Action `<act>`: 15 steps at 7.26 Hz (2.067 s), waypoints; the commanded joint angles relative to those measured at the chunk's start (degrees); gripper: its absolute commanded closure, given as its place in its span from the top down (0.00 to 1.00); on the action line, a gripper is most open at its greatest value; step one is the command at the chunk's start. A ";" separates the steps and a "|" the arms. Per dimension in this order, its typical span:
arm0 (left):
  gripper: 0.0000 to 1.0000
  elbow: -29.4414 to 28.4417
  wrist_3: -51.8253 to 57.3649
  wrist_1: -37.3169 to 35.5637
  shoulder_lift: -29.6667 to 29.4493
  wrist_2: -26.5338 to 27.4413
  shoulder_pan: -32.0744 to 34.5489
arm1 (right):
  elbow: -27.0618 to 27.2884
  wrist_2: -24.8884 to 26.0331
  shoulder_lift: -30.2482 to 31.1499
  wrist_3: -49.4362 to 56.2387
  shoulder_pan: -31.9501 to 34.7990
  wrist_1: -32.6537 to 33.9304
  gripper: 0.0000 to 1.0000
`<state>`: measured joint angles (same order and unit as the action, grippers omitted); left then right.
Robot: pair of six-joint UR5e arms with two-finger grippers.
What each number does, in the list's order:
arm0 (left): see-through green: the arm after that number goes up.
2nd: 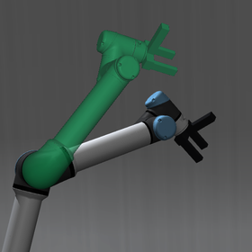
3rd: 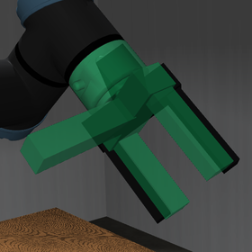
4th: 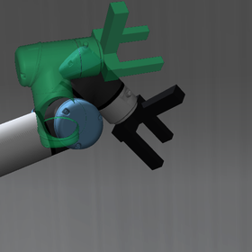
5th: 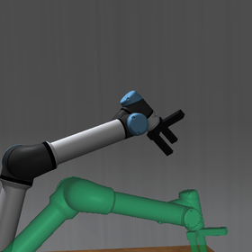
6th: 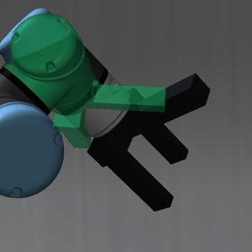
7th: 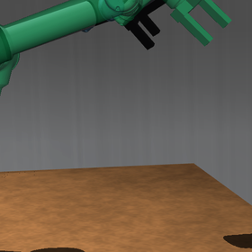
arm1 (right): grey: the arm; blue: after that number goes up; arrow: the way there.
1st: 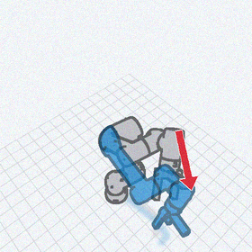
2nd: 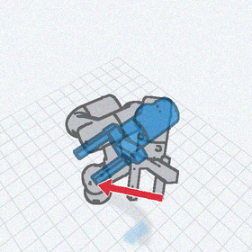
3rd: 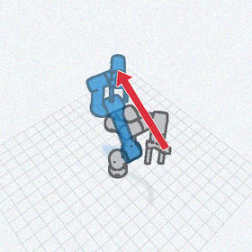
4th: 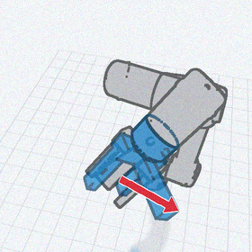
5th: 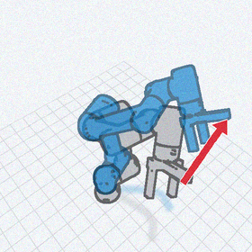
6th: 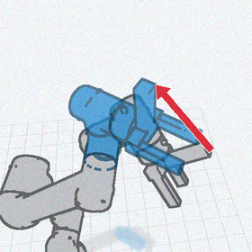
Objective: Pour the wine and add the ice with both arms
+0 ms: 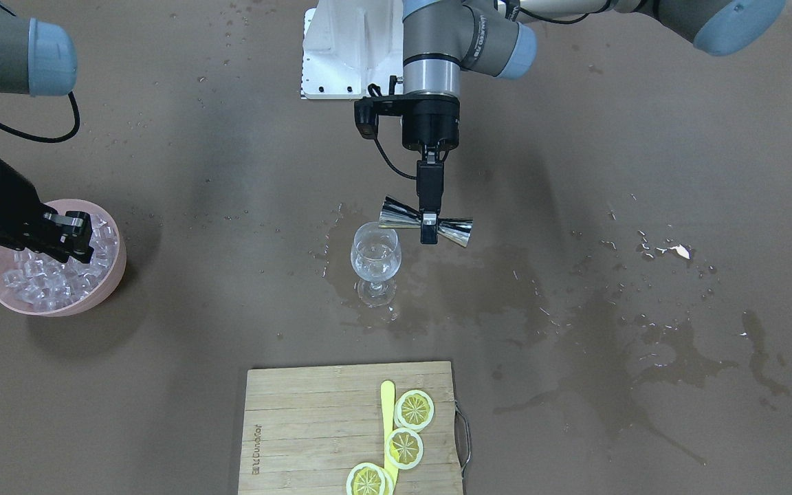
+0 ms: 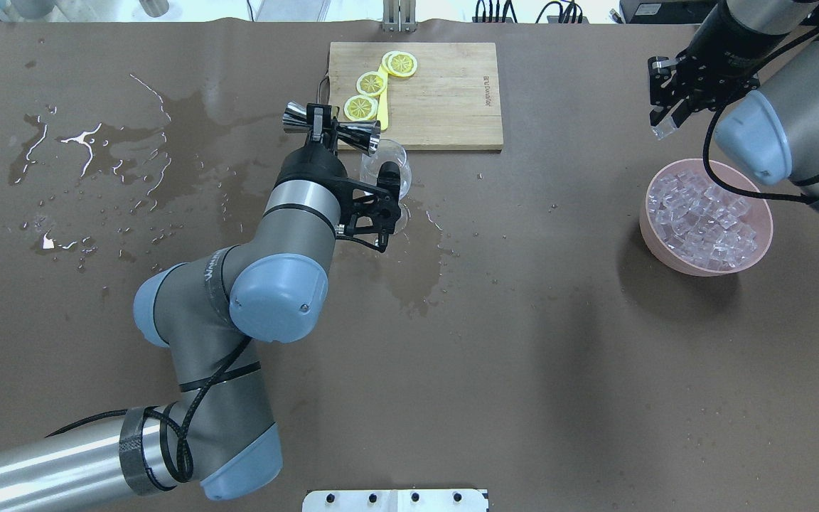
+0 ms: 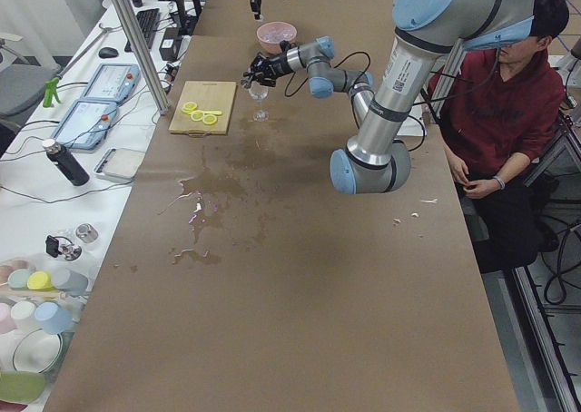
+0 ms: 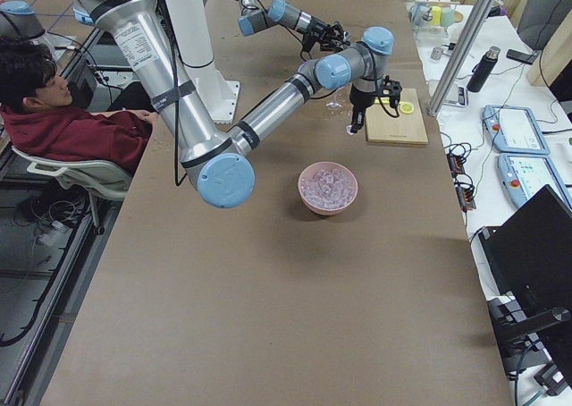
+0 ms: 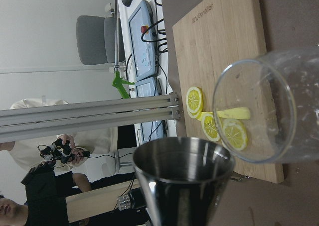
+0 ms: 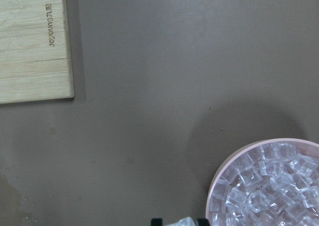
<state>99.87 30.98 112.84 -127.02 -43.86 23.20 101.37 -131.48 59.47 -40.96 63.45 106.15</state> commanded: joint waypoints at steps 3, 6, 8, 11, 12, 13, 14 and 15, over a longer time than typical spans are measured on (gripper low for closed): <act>0.00 3.93 -13.19 8.15 4.39 -0.70 1.05 | -0.21 -0.09 -5.67 0.00 -0.25 3.63 0.13; 0.00 3.75 -22.77 13.89 8.98 -6.73 5.34 | -4.67 0.34 -12.24 0.00 -1.48 5.02 0.13; 0.00 3.93 -35.13 14.24 12.83 -12.44 8.16 | -6.18 1.83 -15.68 -0.09 -3.06 6.00 0.13; 0.00 4.19 -57.53 17.40 20.04 -23.04 12.63 | -11.80 7.02 -22.53 -1.58 -7.79 5.30 0.13; 0.00 3.67 -66.49 17.41 21.19 -29.29 16.14 | -11.81 7.63 -23.60 -2.98 -9.90 5.04 0.13; 0.00 2.79 -71.10 17.32 22.68 -33.79 19.22 | -11.99 7.81 -25.35 -4.90 -11.66 5.12 0.13; 0.00 2.52 -71.84 17.41 23.22 -38.53 21.94 | -12.95 7.82 -27.37 -6.40 -12.98 5.12 0.13; 0.00 2.43 -74.98 17.50 24.35 -39.36 22.67 | -14.09 7.82 -29.13 -6.85 -14.04 5.12 0.13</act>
<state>102.59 -40.25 130.23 -104.01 -80.09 43.84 88.58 -123.73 32.72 -46.64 51.02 111.28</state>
